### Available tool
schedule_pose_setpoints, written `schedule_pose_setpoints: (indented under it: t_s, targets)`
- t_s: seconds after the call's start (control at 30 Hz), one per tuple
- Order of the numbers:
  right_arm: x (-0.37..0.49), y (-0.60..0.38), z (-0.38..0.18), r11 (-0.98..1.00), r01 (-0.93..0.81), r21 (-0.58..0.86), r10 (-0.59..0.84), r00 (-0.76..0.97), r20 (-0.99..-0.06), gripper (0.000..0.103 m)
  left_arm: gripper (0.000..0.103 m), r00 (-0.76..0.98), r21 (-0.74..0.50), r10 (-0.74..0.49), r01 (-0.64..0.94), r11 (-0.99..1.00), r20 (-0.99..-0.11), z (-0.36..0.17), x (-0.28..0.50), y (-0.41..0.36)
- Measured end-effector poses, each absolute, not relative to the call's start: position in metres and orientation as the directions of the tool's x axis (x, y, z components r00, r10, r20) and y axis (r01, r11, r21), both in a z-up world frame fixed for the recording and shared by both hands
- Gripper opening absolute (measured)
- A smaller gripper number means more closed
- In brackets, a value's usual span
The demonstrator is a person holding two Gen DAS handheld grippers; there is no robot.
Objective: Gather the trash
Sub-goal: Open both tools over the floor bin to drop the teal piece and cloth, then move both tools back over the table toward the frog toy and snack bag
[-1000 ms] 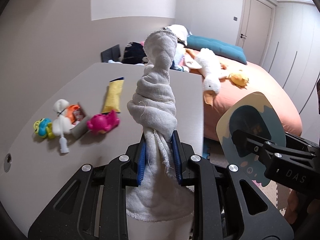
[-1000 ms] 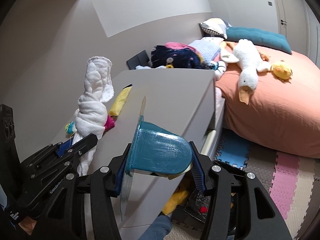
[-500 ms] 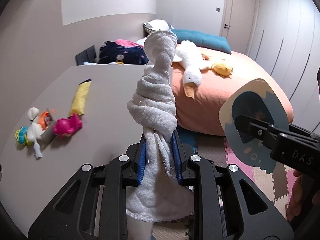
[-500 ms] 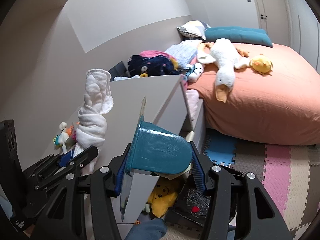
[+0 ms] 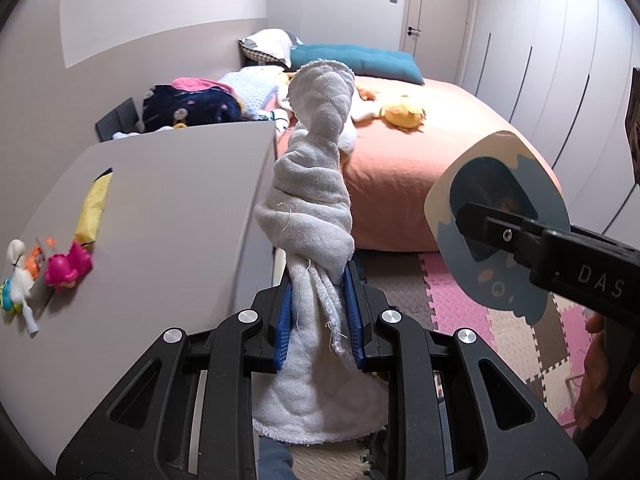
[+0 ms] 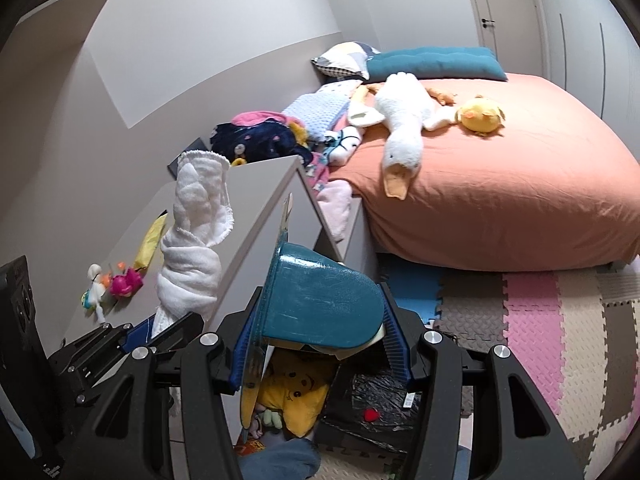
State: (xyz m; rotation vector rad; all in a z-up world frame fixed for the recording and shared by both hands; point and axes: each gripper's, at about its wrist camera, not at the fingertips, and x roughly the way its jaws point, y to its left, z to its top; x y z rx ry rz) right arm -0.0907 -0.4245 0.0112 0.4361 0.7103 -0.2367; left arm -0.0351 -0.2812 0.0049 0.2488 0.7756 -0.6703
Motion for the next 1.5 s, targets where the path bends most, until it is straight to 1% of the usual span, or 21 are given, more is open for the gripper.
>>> schedule_pose_setpoints:
  t_s: [0.03, 0.07, 0.1, 0.13, 0.17, 0.2, 0.27, 0.63, 1.1, 1.5]
  targets:
    - [-0.091, -0.427, 0.011, 0.883, 0.357, 0.303, -0.064, 0.734, -0.676, 0.056, 0.023, 0.514, -0.035, -0.467, 0.644, 0.764, -0.72, 0.003, -0.035, -0.284]
    - [-0.09, -0.43, 0.009, 0.885, 0.362, 0.293, -0.068, 0.723, -0.688, 0.056, 0.026, 0.506, -0.038, -0.468, 0.648, 0.761, -0.725, 0.001, -0.034, -0.286]
    - [-0.089, -0.432, 0.008, 0.886, 0.368, 0.282, -0.075, 0.714, -0.696, 0.059, 0.032, 0.495, -0.039, -0.469, 0.656, 0.754, -0.732, -0.001, -0.032, -0.288]
    - [-0.089, -0.434, 0.007, 0.884, 0.38, 0.272, -0.087, 0.706, -0.703, 0.072, 0.044, 0.477, -0.027, -0.456, 0.668, 0.743, -0.751, -0.006, -0.031, -0.293]
    - [-0.09, -0.438, 0.006, 0.873, 0.414, 0.258, -0.123, 0.698, -0.705, 0.078, 0.078, 0.482, -0.01, -0.441, 0.666, 0.746, -0.757, -0.008, -0.031, -0.296]
    - [-0.092, -0.441, 0.006, 0.865, 0.435, 0.251, -0.147, 0.697, -0.702, 0.081, 0.092, 0.505, 0.017, -0.427, 0.661, 0.751, -0.75, -0.009, -0.032, -0.297]
    - [-0.095, -0.445, 0.005, 0.851, 0.463, 0.247, -0.174, 0.692, -0.7, 0.081, 0.092, 0.523, 0.049, -0.409, 0.658, 0.751, -0.747, -0.011, -0.034, -0.298]
    - [-0.093, -0.451, 0.002, 0.843, 0.47, 0.263, -0.166, 0.692, -0.703, 0.081, 0.092, 0.53, 0.037, -0.386, 0.623, 0.782, -0.755, -0.012, -0.025, -0.282]
    - [-0.066, -0.425, -0.004, 0.873, 0.413, 0.259, -0.114, 0.69, -0.715, 0.081, 0.093, 0.548, 0.026, -0.356, 0.57, 0.821, -0.757, -0.014, -0.012, -0.254]
    - [-0.032, -0.376, -0.002, 0.914, 0.308, 0.265, -0.034, 0.708, -0.706, 0.081, 0.094, 0.6, 0.032, -0.311, 0.491, 0.871, -0.737, -0.003, 0.003, -0.205]
